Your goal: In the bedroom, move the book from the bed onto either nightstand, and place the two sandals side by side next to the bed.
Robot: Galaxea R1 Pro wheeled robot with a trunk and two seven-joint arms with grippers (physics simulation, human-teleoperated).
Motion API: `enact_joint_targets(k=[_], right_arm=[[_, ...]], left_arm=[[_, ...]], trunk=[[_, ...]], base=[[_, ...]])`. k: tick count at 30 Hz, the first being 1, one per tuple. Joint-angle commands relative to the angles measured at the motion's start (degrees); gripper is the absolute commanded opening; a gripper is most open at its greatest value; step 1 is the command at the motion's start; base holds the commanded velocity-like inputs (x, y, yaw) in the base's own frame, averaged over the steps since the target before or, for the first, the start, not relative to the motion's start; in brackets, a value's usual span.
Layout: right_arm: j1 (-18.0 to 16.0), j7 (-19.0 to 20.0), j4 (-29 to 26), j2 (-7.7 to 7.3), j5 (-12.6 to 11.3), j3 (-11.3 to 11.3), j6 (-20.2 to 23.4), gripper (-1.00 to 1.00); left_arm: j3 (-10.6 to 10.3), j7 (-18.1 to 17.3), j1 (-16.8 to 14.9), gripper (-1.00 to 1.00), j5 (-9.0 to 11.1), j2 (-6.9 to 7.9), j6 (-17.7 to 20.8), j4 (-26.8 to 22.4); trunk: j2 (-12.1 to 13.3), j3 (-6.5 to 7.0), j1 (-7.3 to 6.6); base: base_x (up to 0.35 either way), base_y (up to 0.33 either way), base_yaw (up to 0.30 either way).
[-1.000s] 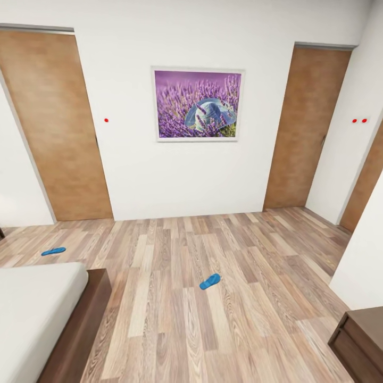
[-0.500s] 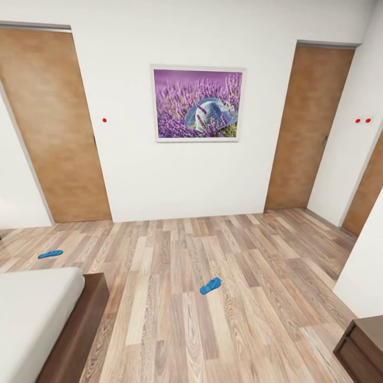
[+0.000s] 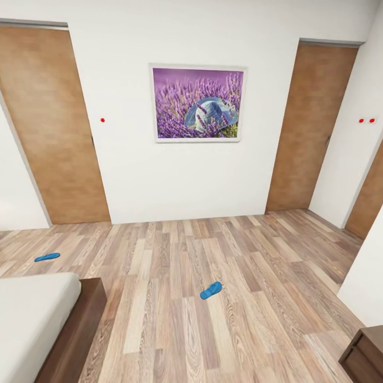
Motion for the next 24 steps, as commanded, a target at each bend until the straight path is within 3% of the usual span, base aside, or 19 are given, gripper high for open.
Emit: enact_joint_targets(k=[1, 24], right_arm=[[-0.03, -0.04, 0.0, 0.0, -0.6, 0.08, -0.21, 1.0], [-0.03, -0.04, 0.0, 0.0, -0.6, 0.1, -0.22, 1.0]], left_arm=[[0.25, -0.32, -0.02, 1.0, 0.53, -0.05, 0.23, -0.03], [-0.07, -0.32, -0.02, 1.0, 0.53, -0.05, 0.23, 0.03]], trunk=[[-0.03, -0.06, 0.01], [-0.03, -0.06, 0.01]], base=[[0.129, 0.0, 0.0], [0.129, 0.0, 0.0]])
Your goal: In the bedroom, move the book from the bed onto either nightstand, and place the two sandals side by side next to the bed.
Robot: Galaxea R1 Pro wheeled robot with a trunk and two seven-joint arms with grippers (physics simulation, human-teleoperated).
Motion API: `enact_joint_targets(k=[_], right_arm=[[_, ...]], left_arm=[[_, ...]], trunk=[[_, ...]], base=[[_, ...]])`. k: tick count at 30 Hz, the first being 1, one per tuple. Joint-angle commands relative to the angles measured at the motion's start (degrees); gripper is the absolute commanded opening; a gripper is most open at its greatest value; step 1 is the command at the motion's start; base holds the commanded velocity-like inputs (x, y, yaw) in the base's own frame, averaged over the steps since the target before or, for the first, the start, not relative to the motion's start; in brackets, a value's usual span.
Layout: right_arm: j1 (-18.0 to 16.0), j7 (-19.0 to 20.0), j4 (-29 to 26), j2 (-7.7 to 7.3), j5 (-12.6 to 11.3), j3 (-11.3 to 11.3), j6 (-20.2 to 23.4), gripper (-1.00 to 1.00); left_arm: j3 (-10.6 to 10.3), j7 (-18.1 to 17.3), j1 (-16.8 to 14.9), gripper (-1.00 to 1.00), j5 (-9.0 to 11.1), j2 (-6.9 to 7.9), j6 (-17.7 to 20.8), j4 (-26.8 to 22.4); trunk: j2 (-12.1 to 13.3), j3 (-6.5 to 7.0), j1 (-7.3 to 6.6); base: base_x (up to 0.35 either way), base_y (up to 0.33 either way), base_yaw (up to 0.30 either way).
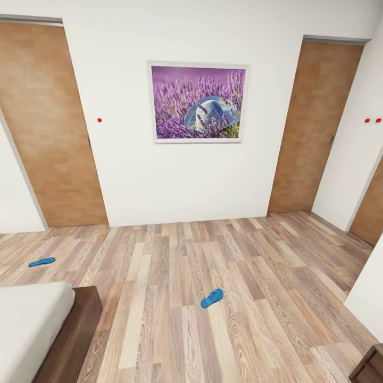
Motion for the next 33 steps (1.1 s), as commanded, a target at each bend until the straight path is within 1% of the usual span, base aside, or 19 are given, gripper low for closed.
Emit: enact_joint_targets(k=[1, 33], right_arm=[[-0.03, -0.04, 0.0, 0.0, -0.6, 0.07, -0.23, 1.0], [-0.03, -0.04, 0.0, 0.0, -0.6, 0.07, -0.26, 1.0]], left_arm=[[0.33, -0.32, -0.02, 1.0, 0.55, -0.05, 0.23, -0.04], [0.32, -0.32, -0.02, 1.0, 0.53, -0.05, 0.23, -0.02]], trunk=[[-0.03, -0.06, 0.01], [-0.03, -0.06, 0.01]], base=[[0.129, 0.0, 0.0], [0.129, 0.0, 0.0]])
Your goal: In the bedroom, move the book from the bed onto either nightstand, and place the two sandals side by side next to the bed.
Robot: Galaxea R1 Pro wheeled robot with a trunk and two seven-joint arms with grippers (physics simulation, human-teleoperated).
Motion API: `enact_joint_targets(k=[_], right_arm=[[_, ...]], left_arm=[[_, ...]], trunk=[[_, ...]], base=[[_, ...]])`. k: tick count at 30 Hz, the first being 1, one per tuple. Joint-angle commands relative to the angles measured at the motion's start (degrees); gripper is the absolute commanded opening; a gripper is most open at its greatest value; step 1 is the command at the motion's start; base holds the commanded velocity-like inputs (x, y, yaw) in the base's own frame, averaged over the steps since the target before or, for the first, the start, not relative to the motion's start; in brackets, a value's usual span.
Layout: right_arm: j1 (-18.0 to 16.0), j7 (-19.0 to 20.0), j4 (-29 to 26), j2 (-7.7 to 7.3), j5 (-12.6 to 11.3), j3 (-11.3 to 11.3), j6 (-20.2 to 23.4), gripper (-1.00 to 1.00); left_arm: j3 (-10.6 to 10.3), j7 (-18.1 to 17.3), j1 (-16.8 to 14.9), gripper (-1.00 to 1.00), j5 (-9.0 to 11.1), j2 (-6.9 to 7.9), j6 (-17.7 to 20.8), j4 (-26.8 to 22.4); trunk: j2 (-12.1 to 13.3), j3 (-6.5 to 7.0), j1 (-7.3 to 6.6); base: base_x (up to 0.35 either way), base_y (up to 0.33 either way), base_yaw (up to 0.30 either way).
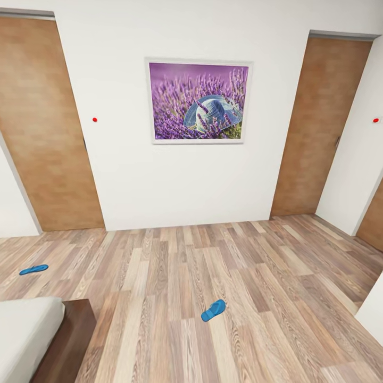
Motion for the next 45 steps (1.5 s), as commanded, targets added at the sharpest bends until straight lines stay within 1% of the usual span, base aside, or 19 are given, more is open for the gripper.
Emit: enact_joint_targets(k=[1, 26, 45], right_arm=[[-0.03, -0.04, 0.0, 0.0, -0.6, 0.07, -0.22, 1.0], [-0.03, -0.04, 0.0, 0.0, -0.68, 0.02, -0.22, 1.0], [-0.03, -0.04, 0.0, 0.0, -0.6, -0.01, -0.22, 1.0]], left_arm=[[0.33, -0.32, -0.02, 1.0, 0.55, -0.05, 0.23, -0.05], [0.31, -0.32, -0.02, 1.0, 0.54, -0.05, 0.23, -0.07], [0.28, -0.32, -0.02, 1.0, 0.58, -0.05, 0.23, -0.04]], trunk=[[-0.03, -0.06, 0.01], [-0.03, -0.06, 0.01], [-0.03, -0.06, 0.01]], base=[[0.129, 0.0, 0.0], [0.129, 0.002, 0.0], [0.129, 0.073, 0.0]])
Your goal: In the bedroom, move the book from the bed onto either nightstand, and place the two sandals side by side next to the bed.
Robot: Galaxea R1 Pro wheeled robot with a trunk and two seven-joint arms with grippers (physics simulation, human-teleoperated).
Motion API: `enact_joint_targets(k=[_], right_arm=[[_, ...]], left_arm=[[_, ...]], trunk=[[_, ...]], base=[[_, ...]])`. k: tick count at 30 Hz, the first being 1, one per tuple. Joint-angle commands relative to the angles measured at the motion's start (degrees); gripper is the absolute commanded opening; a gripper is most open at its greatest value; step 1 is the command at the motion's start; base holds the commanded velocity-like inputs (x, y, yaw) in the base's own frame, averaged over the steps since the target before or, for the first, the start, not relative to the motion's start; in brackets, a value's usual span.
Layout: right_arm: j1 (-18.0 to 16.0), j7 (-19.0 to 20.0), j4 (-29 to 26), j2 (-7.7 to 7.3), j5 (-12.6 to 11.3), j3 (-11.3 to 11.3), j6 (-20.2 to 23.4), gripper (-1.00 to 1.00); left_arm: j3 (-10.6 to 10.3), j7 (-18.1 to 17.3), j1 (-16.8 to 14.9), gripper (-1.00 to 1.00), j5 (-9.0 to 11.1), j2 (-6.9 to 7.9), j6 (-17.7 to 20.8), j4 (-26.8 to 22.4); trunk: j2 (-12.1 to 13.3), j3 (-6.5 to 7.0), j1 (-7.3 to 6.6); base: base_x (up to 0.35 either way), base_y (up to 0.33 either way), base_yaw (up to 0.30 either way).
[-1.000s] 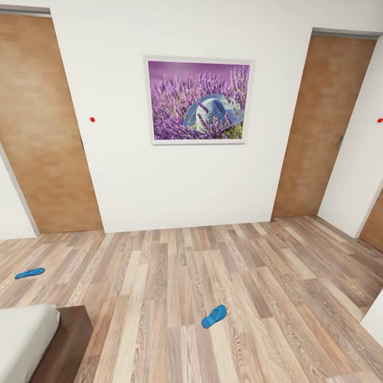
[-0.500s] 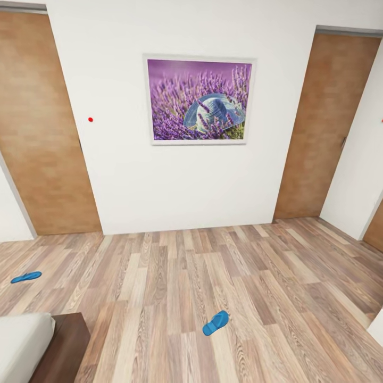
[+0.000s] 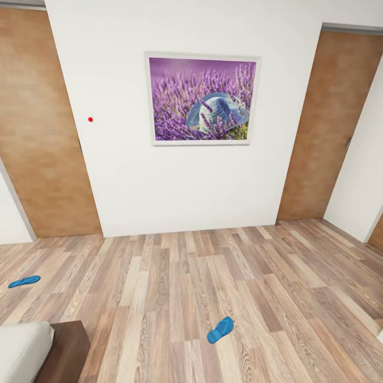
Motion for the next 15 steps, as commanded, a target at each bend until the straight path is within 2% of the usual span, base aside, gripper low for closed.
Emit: enact_joint_targets(k=[1, 15], right_arm=[[-0.03, -0.04, 0.0, 0.0, -0.61, 0.04, -0.22, 1.0], [-0.03, -0.04, 0.0, 0.0, -0.59, 0.05, -0.22, 1.0]], left_arm=[[0.31, -0.32, -0.02, 1.0, 0.55, -0.05, 0.23, -0.04], [0.31, -0.32, -0.02, 1.0, 0.53, -0.05, 0.23, -0.04]], trunk=[[-0.03, -0.06, 0.01], [-0.03, -0.06, 0.01]], base=[[0.129, 0.086, 0.0], [0.129, 0.087, 0.0]])
